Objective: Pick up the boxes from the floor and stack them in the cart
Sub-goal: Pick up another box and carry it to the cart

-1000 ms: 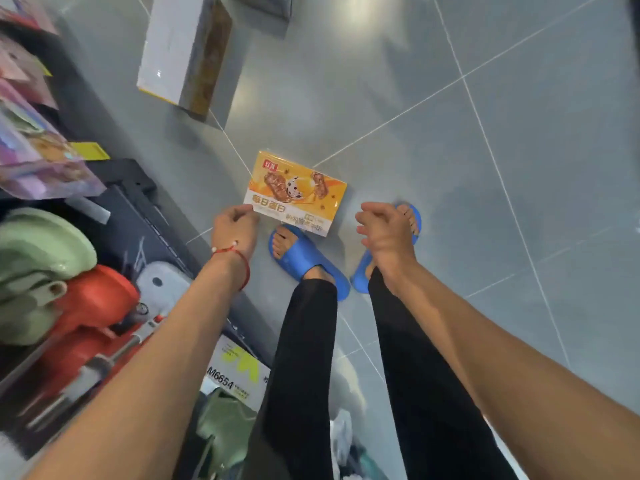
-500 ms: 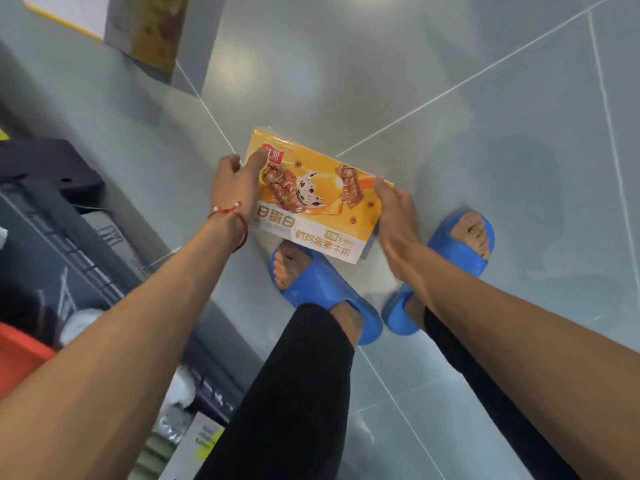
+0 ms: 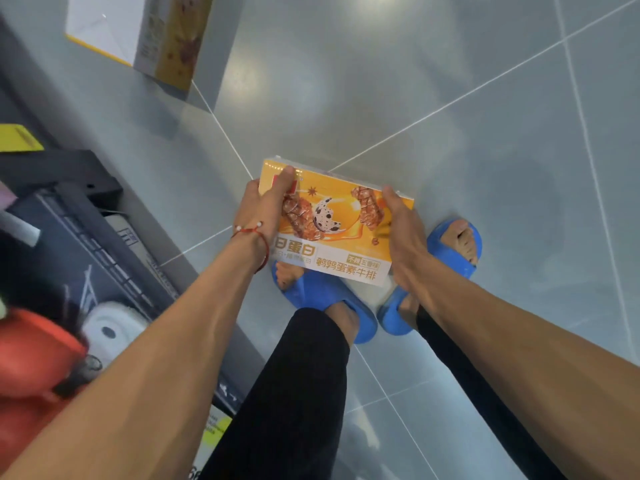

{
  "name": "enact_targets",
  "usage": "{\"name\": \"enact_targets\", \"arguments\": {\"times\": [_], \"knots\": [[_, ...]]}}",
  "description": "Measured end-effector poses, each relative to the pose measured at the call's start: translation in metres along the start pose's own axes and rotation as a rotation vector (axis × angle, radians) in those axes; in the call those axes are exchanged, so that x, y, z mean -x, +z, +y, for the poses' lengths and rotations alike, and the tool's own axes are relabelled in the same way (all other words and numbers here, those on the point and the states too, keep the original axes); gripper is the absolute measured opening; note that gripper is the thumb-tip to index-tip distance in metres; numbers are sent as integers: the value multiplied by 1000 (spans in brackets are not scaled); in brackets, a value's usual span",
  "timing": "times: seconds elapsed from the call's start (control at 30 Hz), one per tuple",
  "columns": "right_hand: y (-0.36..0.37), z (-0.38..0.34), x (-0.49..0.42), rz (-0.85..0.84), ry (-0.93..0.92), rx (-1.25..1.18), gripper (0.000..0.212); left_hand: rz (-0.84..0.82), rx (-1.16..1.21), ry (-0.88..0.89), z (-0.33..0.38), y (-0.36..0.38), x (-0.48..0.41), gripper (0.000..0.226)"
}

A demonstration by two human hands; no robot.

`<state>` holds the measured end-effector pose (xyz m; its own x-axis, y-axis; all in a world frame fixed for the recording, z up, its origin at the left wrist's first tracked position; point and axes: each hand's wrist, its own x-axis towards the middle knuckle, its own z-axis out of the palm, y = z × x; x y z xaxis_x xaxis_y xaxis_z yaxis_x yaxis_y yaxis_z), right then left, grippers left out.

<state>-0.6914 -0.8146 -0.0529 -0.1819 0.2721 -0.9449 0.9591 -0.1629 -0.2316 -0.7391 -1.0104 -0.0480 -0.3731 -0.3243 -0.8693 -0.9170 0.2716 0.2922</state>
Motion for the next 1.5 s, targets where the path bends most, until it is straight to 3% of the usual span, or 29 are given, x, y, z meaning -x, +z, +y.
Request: {"name": "enact_targets", "arguments": {"times": [0.27,0.6,0.67,0.77,0.87,1.03,1.27,1.43,1.5], "knots": [[-53,-40,134,31,-42,-9,60,-34,165,-59,25,-31,127,59],[-127,-102,318,-1,-134,26,51,-10,375,0,64,-81,303,37],[-139,-110,352,-17,-148,13,51,-11,418,27,72,-93,335,45],[-161,-117,403,-50,-209,23,48,-55,447,29,87,-113,383,80],[-186,-120,447,-71,-275,24,49,-47,516,34,99,-129,425,71],[-216,-126,506,-101,-360,-36,71,-84,479,105,124,-150,488,110],[-254,-148,553,-186,-506,-120,72,-101,555,199,163,-161,566,93],[-285,-165,569,-213,-602,-198,96,-154,623,258,197,-150,602,72],[-296,-172,572,-233,-627,-213,93,-219,597,270,210,-144,610,69]]}}
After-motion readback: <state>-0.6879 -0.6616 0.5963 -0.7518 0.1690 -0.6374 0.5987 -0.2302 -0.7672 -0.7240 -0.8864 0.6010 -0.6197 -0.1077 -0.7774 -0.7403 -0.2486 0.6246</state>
